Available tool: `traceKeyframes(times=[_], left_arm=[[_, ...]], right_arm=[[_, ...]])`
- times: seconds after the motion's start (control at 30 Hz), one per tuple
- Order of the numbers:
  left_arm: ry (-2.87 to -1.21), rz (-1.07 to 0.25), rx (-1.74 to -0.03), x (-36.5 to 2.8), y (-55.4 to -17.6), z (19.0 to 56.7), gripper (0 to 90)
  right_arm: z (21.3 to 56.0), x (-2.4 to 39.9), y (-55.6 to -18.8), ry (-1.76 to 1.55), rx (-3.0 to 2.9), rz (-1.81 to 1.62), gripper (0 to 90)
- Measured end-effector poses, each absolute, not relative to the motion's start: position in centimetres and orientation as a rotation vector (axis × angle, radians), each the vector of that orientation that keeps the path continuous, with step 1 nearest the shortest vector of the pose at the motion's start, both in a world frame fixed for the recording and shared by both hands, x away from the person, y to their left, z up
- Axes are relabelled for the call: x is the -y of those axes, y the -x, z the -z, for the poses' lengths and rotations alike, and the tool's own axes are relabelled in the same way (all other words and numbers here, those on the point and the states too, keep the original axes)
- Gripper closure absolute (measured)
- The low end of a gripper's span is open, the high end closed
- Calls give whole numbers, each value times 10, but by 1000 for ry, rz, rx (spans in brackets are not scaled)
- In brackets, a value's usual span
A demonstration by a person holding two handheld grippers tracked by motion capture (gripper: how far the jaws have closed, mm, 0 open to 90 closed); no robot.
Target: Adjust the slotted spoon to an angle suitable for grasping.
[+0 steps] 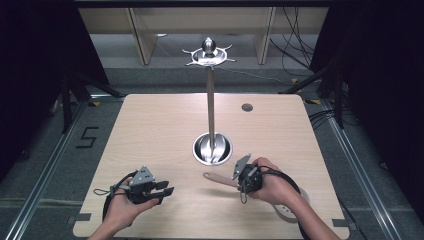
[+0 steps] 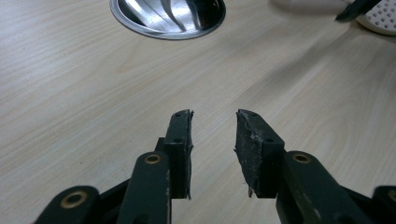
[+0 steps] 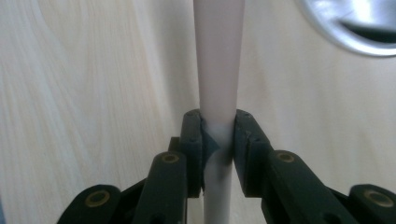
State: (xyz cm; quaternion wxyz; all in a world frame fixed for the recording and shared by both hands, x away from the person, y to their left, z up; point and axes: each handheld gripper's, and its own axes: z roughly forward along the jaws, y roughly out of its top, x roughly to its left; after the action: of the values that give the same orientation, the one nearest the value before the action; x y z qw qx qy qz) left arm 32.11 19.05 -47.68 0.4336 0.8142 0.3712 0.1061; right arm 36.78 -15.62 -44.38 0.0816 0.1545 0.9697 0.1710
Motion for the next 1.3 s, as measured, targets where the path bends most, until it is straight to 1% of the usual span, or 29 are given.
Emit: traceKeyframes(times=[0.17,0.27,0.43,0.53,0.67,0.73,0.83,1.13,1.17,1.3], left_arm=[[-2030,-262,-923,-190,-321,477,641],[-2032,-266,-928,-190,-322,478,631],[-2054,-276,-917,-192,-323,478,604],[-2034,-280,-910,-191,-322,478,579],[-2006,-302,-885,-190,-323,478,523],[-1997,-341,-871,-191,-323,478,496],[-1988,-332,-863,-190,-323,478,467],[-1994,-346,-850,-190,-324,477,452],[-1996,-366,-850,-190,-324,476,452],[-1977,-360,-844,-190,-324,474,445]], right_arm=[[422,179,-359,-475,-2727,-770,760],[413,189,-352,-582,-2619,-872,760],[398,208,-344,-664,-2456,-1061,760],[392,216,-338,-698,-2367,-1137,760],[390,225,-330,-753,-2268,-1221,760],[391,229,-329,-749,-2221,-1277,760],[392,233,-327,-761,-2174,-1325,760],[388,241,-324,-731,-2075,-1397,761],[387,241,-323,-759,-2066,-1434,761],[383,241,-323,-763,-2021,-1464,761]])
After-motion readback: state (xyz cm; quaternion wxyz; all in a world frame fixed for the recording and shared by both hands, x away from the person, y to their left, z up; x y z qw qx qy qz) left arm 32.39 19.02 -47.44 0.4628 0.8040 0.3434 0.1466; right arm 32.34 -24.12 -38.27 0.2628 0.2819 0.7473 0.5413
